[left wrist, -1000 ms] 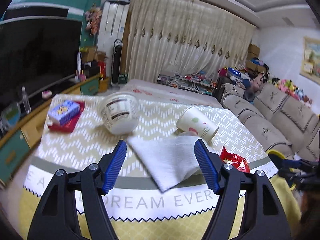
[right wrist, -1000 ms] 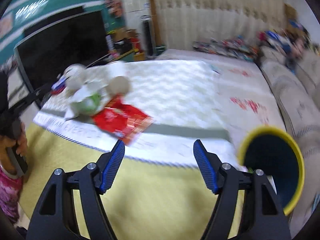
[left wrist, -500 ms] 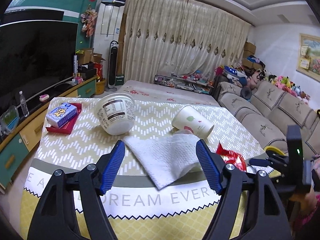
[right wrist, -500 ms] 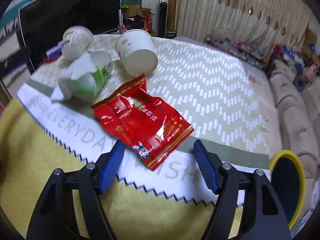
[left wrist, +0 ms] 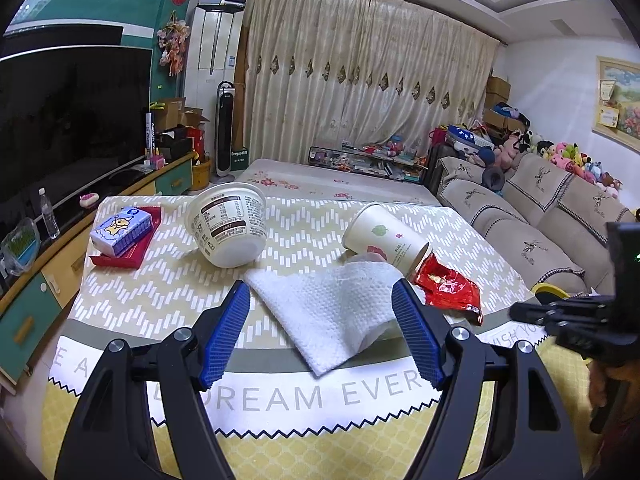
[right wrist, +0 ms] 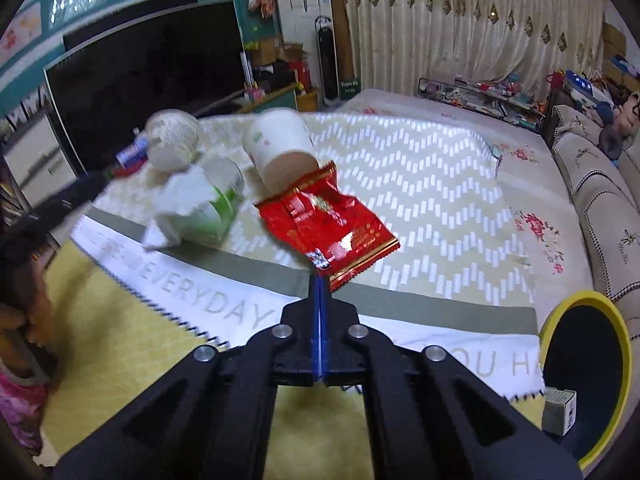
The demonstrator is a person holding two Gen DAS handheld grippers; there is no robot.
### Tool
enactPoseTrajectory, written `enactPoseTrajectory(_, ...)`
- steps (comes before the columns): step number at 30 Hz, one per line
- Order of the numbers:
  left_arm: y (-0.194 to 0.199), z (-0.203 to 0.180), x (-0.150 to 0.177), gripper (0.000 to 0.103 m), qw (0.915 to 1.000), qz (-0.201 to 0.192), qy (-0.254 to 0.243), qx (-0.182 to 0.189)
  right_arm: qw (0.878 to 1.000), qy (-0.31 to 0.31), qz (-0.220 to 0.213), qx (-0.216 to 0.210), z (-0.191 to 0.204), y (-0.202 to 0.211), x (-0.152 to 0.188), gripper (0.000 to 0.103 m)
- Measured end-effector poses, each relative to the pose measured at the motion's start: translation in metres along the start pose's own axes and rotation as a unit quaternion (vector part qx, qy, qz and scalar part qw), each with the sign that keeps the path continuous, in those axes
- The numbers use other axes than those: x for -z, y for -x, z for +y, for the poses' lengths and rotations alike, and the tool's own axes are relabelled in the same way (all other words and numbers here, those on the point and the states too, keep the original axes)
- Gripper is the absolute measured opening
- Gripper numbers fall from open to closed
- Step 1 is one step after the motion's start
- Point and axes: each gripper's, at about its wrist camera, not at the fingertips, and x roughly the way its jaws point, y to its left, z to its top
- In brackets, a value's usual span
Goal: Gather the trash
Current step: 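Grasp the red snack packet with the right gripper and lift it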
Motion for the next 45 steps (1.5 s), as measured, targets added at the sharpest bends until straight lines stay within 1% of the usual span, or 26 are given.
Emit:
enactPoseTrajectory(3,0.0,-0.001,0.0,0.073,1.0,0.002,0.0,0.002,0.999,0.027,-0.002,0.025,0.008,-0.003,-0.002,0.002)
enactPoseTrajectory(4,-0.001,-0.002,0.001,0.073,1.0,0.003,-0.001,0.002,0.999,0.036,0.001,0.029,0.009,-0.009,-0.004,0.008)
enactPoseTrajectory(6,-0.002,-0.003,0.001,0.073,1.0,0.004,-0.005,0.001,0.998,0.056,0.014,0.029,0.01,-0.025,-0.008,0.067)
enactPoseTrajectory(7,-0.001,-0.003,0.001,0.073,1.0,0.004,-0.006,0.0,0.997,0.065,0.015,0.032,0.008,-0.03,-0.009,0.074)
enactPoseTrajectory(10,-0.003,-0.004,0.002,0.073,1.0,0.007,-0.006,0.002,0.994,0.098,0.032,0.048,0.006,-0.053,-0.018,0.078)
enactPoseTrajectory(12,-0.003,-0.004,0.002,0.073,0.9999,0.009,-0.006,0.005,0.991,0.116,0.052,0.049,0.002,-0.07,-0.024,0.085)
enactPoseTrajectory(14,-0.003,-0.005,0.003,0.073,0.9999,0.01,-0.008,0.006,0.988,0.128,0.07,0.042,-0.003,-0.084,-0.03,0.085)
enactPoseTrajectory(15,-0.003,-0.005,0.003,0.073,0.9999,0.01,-0.009,0.006,0.989,0.127,0.071,0.031,-0.007,-0.088,-0.033,0.089)
enactPoseTrajectory(20,-0.003,-0.007,0.003,0.073,0.9998,0.011,-0.011,0.01,0.991,0.104,0.088,-0.017,-0.026,-0.101,-0.04,0.09)
enactPoseTrajectory(21,-0.003,-0.007,0.003,0.073,0.9998,0.012,-0.011,0.01,0.991,0.106,0.086,-0.017,-0.025,-0.099,-0.04,0.082)
enactPoseTrajectory(22,-0.003,-0.007,0.004,0.073,0.9998,0.013,-0.011,0.01,0.991,0.106,0.085,-0.019,-0.025,-0.097,-0.04,0.078)
enactPoseTrajectory(23,-0.003,-0.008,0.004,0.073,0.9998,0.013,-0.011,0.011,0.991,0.106,0.083,-0.018,-0.024,-0.094,-0.039,0.063)
enactPoseTrajectory(25,-0.004,-0.008,0.004,0.073,0.9998,0.014,-0.012,0.011,0.991,0.106,0.085,-0.013,-0.02,-0.09,-0.036,0.06)
enactPoseTrajectory(26,-0.004,-0.009,0.004,0.073,0.9997,0.015,-0.013,0.012,0.991,0.108,0.081,-0.017,-0.017,-0.087,-0.033,0.053)
enactPoseTrajectory(27,-0.004,-0.009,0.005,0.073,0.9997,0.015,-0.015,0.012,0.991,0.108,0.079,-0.021,-0.014,-0.083,-0.031,0.029)
enactPoseTrajectory(28,-0.004,-0.01,0.005,0.073,0.9997,0.015,-0.017,0.011,0.991,0.108,0.079,-0.016,-0.013,-0.081,-0.029,0.023)
enactPoseTrajectory(29,-0.004,-0.01,0.005,0.073,0.9997,0.014,-0.018,0.009,0.991,0.111,0.077,-0.008,-0.01,-0.078,-0.025,0.01)
enactPoseTrajectory(30,-0.004,-0.01,0.005,0.073,0.9997,0.013,-0.019,0.009,0.991,0.111,0.075,-0.007,-0.009,-0.075,-0.022,0.003)
enactPoseTrajectory(35,-0.003,-0.011,0.005,0.073,0.9997,0.013,-0.018,0.01,0.995,0.081,0.056,-0.022,-0.014,-0.052,-0.01,0.003)
enactPoseTrajectory(38,-0.003,-0.012,0.005,0.073,0.9996,0.013,-0.021,0.01,0.995,0.08,0.061,-0.029,-0.016,-0.045,-0.006,0.003)
enactPoseTrajectory(39,-0.003,-0.013,0.005,0.073,0.9996,0.013,-0.023,0.009,0.995,0.079,0.055,-0.029,-0.016,-0.041,-0.007,0.009)
enactPoseTrajectory(40,-0.003,-0.013,0.005,0.073,0.9996,0.013,-0.024,0.009,0.995,0.075,0.051,-0.03,-0.017,-0.036,-0.008,0.019)
enactPoseTrajectory(41,-0.003,-0.013,0.005,0.073,0.9996,0.012,-0.025,0.009,0.996,0.068,0.039,-0.034,-0.019,-0.028,-0.009,0.045)
enactPoseTrajectory(42,-0.002,-0.014,0.005,0.073,0.9996,0.012,-0.025,0.009,0.997,0.063,0.032,-0.036,-0.019,-0.024,-0.01,0.06)
enactPoseTrajectory(44,-0.003,-0.013,0.005,0.073,0.9996,0.012,-0.024,0.009,0.998,0.046,0.029,-0.039,-0.024,-0.015,-0.014,0.065)
enactPoseTrajectory(45,-0.003,-0.013,0.004,0.073,0.9996,0.012,-0.023,0.01,0.998,0.039,0.036,-0.045,-0.024,-0.013,-0.016,0.071)
